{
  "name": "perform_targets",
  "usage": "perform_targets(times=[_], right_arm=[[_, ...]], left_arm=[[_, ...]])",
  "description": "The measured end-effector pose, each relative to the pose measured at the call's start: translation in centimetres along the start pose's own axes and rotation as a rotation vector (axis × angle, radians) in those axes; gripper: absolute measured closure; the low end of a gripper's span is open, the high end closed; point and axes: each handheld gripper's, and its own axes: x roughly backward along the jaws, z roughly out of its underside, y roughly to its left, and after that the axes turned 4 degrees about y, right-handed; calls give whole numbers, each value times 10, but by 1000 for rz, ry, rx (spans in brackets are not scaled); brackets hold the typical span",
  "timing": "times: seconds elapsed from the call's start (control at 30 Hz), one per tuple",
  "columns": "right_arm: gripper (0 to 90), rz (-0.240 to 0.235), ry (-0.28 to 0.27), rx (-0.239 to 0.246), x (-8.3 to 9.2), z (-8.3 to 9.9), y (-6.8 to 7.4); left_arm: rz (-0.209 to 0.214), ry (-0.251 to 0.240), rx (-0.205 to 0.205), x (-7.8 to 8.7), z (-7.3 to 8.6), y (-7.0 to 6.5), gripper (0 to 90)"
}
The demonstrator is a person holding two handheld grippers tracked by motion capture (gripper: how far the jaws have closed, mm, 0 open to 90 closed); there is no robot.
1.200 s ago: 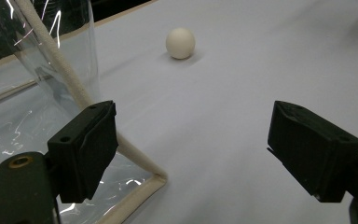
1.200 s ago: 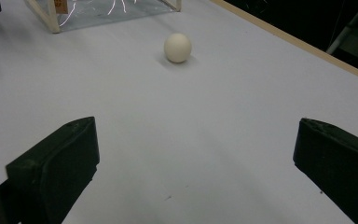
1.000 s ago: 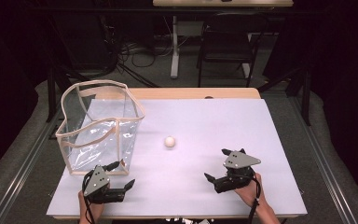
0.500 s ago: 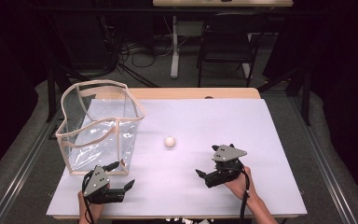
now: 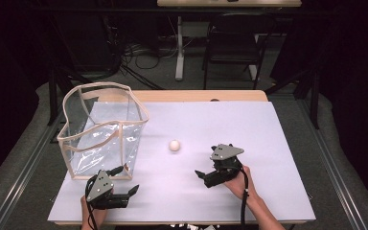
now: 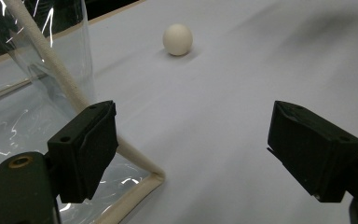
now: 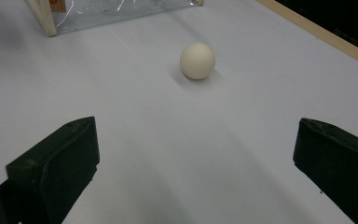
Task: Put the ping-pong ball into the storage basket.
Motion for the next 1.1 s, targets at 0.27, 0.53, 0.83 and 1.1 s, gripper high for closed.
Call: perform_targets(times=[0.27, 0.53, 0.83, 1.1], right_arm=[[0, -1, 10, 1, -9, -5, -4], [0, -11, 13, -13, -21, -11, -11], [0, -19, 20, -7, -33, -19, -14], [0, -32, 26, -4, -44, -28, -16]], left_arm=[[-7, 2, 9, 0, 1, 1, 159], [-4, 7, 6, 0, 1, 1, 159], [1, 7, 3, 0, 0, 1, 159], [-2, 4, 0, 0, 0, 0, 159]])
